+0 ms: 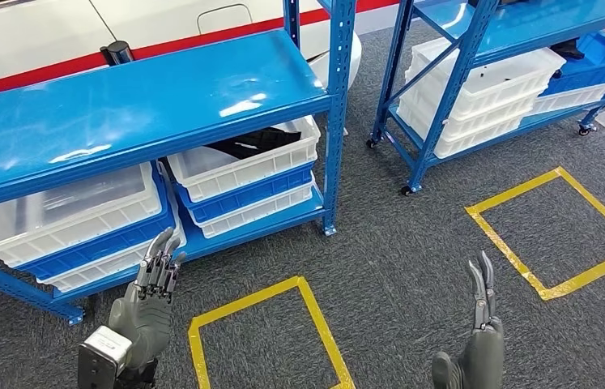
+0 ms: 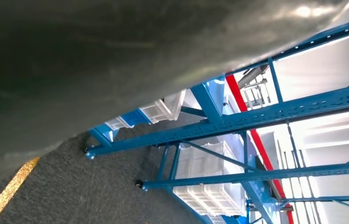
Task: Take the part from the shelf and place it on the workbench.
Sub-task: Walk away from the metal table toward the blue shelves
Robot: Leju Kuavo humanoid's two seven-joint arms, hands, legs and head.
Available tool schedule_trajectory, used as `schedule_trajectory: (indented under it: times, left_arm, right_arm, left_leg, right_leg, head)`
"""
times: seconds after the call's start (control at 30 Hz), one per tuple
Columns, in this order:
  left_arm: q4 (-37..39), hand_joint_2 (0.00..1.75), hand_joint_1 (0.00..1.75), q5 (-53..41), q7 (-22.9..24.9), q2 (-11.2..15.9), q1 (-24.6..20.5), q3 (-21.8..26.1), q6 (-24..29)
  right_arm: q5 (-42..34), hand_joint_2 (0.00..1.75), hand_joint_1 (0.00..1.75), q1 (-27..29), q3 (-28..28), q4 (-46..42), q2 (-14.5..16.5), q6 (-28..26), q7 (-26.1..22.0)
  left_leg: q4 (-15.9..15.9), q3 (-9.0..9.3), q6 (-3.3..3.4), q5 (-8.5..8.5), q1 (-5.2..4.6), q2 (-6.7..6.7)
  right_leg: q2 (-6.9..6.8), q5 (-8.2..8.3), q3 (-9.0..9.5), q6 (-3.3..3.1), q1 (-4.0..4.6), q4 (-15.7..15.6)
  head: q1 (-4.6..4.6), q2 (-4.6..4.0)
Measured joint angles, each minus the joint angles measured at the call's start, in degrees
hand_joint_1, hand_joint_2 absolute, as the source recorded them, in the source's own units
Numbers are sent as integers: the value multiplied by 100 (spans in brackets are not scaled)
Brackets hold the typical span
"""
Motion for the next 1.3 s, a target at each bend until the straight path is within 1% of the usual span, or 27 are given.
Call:
schedule_trajectory:
  times: [0.03, 0.07, 0.1, 0.17, 0.2, 0.27, 0.33, 0.4, 0.47, 0.53, 0.57, 0.6, 0.63, 0.7, 0.73, 0.77, 0.83, 0.87, 0.93, 1.0, 1.07, 1.1, 1.13, 1.17, 1.2, 1.23, 1.3]
  left_arm:
    - [1, 0, 0, 0, -1, 1, 4, 0, 1]
    - [1, 0, 0, 0, -2, 2, 6, 0, 3]
    - [1, 0, 0, 0, -3, 3, 8, 0, 5]
    - [1, 0, 0, 0, -7, 4, 8, 0, 13]
    - [1, 0, 0, 0, -9, 4, 6, 0, 17]
    - [1, 0, 0, 0, -14, 4, 0, 0, 21]
    - [0, 0, 0, 1, -20, 4, 2, 1, 22]
    - [-4, 0, 0, 3, -21, 3, 12, 3, 27]
    - [-8, 0, 0, 5, -18, -1, 15, 5, 30]
    - [-7, 0, 0, 7, -10, -3, 14, 6, 30]
    - [-6, 0, 0, 7, -7, -3, 17, 7, 30]
    - [-5, 0, 0, 7, -3, -3, 19, 7, 30]
    - [-4, 0, 0, 7, 2, -3, 22, 7, 30]
    - [-3, 0, 0, 7, 18, -2, 25, 7, 30]
    - [-3, 0, 0, 7, 30, -1, 25, 7, 31]
    - [-3, 0, 0, 7, 39, 0, 24, 7, 33]
    - [-3, 0, 0, 7, 56, 3, 27, 7, 37]
    - [-4, 0, 0, 7, 60, 4, 29, 7, 38]
    - [-8, 0, 0, 7, 64, 6, 29, 4, 39]
    - [-9, 0, 0, 7, 67, 8, 27, 2, 40]
    - [-8, 0, 0, 7, 74, 14, 34, 2, 41]
    - [-8, 0, 0, 7, 77, 17, 38, 2, 43]
    - [-8, 0, 0, 7, 78, 19, 40, 2, 44]
    - [-8, 0, 0, 7, 78, 21, 40, 2, 46]
    - [-7, 0, 0, 7, 78, 22, 39, 2, 48]
    - [-7, 0, 0, 7, 79, 21, 34, 2, 49]
    - [-7, 0, 0, 7, 80, 21, 27, 2, 49]
  right_arm:
    - [1, 0, 0, -2, 0, 2, 0, 1, 0]
    - [0, 0, 0, -4, 0, 5, 0, 1, 0]
    - [1, 0, 0, -5, 0, 8, 0, 0, 0]
    - [3, 0, 0, -10, 0, 12, 0, 1, 0]
    - [5, 0, 0, -14, 0, 14, 0, 1, -1]
    - [11, 0, 0, -21, 0, 17, 0, 2, -1]
    - [15, 0, 0, -23, 1, 18, 0, 2, -1]
    - [15, 0, 0, -24, 2, 15, -3, 1, 2]
    - [14, 0, 0, -25, 4, 13, -7, 0, 15]
    - [10, 0, 0, -22, 6, 19, -13, 0, 29]
    - [8, 0, 0, -19, 7, 25, -16, 0, 33]
    - [6, 0, 0, -18, 7, 29, -20, -1, 33]
    - [5, 0, 0, -19, 7, 32, -21, 0, 35]
    - [-3, 0, 0, -20, 7, 36, -22, 1, 41]
    - [-9, 0, 0, -20, 7, 38, -22, 1, 46]
    - [-15, 0, 0, -20, 7, 40, -22, 1, 50]
    - [-20, 0, 0, -22, 4, 42, -25, 0, 57]
    - [-18, 0, 0, -24, 2, 42, -26, -1, 60]
    - [-14, 0, 0, -25, 0, 42, -25, 1, 66]
    - [-13, 0, 0, -22, 0, 42, -23, 1, 72]
    - [-13, 0, 0, -21, 0, 42, -24, 1, 78]
    - [-14, 0, 0, -21, 0, 42, -24, 2, 80]
    - [-14, 0, 0, -21, 0, 42, -24, 2, 83]
    - [-15, 0, 0, -21, 0, 42, -24, 2, 84]
    - [-15, 0, 0, -21, 0, 42, -23, 2, 85]
    - [-15, 0, 0, -20, 0, 42, -23, 2, 85]
    - [-17, 0, 0, -22, 0, 42, -23, 2, 86]
  left_leg:
    - [330, -237, 0, -66, 0, 4]
    - [472, -389, 11, -18, 0, 6]
    - [394, -432, 33, 154, -2, 12]
    - [-253, -240, 116, 671, -23, 69]
    - [-606, -98, 159, 842, -51, 130]
    - [-969, 52, 212, 915, -109, 214]
    - [-1015, 78, 237, 862, -139, 164]
    - [-1097, 179, 279, 881, -107, 91]
    - [-1163, 285, 327, 890, -56, 27]
    - [-1169, 323, 360, 851, -46, -46]
    - [-1168, 345, 359, 822, -44, -97]
    - [-1168, 378, 349, 787, -38, -151]
    - [-1167, 425, 332, 748, -29, -208]
    - [-1163, 534, 271, 649, -19, -318]
    - [-1160, 567, 232, 595, -25, -368]
    - [-1163, 590, 196, 550, -33, -408]
    - [-1197, 617, 140, 497, -34, -463]
    - [-1202, 636, 116, 480, -24, -448]
    - [-998, 572, 62, 366, -16, -283]
    - [-332, 213, 20, 88, -11, -73]
    - [347, -256, -1, -87, 1, -5]
    - [440, -383, 1, -13, 2, 9]
    - [319, -398, 11, 177, 2, 27]
    - [13, -310, 33, 445, 0, 81]
    - [-346, -169, 59, 685, -14, 210]
    - [-659, -35, 86, 841, -39, 331]
    - [-936, 85, 131, 895, -95, 469]
  right_leg:
    - [-5, -28, 31, -25, 13, 0]
    - [-6, -57, 67, -38, 26, 0]
    - [-6, -92, 116, -43, 39, 0]
    - [-9, -176, 224, -30, 58, -4]
    - [-15, -226, 267, -10, 81, -7]
    - [-37, -307, 304, 46, 100, -25]
    - [-92, -351, 357, 109, 99, -69]
    - [-117, -406, 385, 156, 104, -14]
    - [-65, -586, 145, 151, 107, 472]
    - [-21, -777, -343, 148, 89, 1195]
    - [-15, -776, -554, 182, 71, 1412]
    - [-11, -683, -669, 242, 50, 1431]
    - [-6, -513, -686, 316, 29, 1266]
    - [83, -63, -479, 457, -14, 550]
    - [125, 80, -355, 456, -24, 260]
    - [158, 155, -263, 420, -22, 75]
    - [128, 129, -187, 276, 2, 19]
    - [99, 115, -167, 225, -6, 11]
    - [31, 77, -103, 125, -34, -7]
    - [-54, 16, -24, 31, -28, -13]
    - [-145, -51, 50, -8, -8, -12]
    - [-189, -88, 95, -8, -3, -12]
    - [-235, -131, 154, 2, -1, -12]
    - [-281, -179, 226, 15, 0, -13]
    - [-327, -231, 287, 35, 6, -15]
    - [-369, -286, 339, 64, 27, -16]
    - [-462, -365, 405, 127, 67, -40]
  head:
    - [2, 0]
    - [1, 0]
    - [0, 0]
    - [1, 0]
    - [6, 0]
    - [11, 0]
    - [6, 0]
    - [4, 0]
    - [20, 0]
    - [33, 0]
    - [32, 0]
    - [32, 0]
    - [34, 0]
    - [45, 0]
    - [50, 0]
    - [54, 0]
    - [50, 0]
    - [44, 0]
    - [23, 0]
    - [-4, 0]
    - [-10, 0]
    - [-11, 0]
    - [-12, 0]
    - [-12, 0]
    - [-10, 0]
    - [-11, 0]
    - [-6, 0]
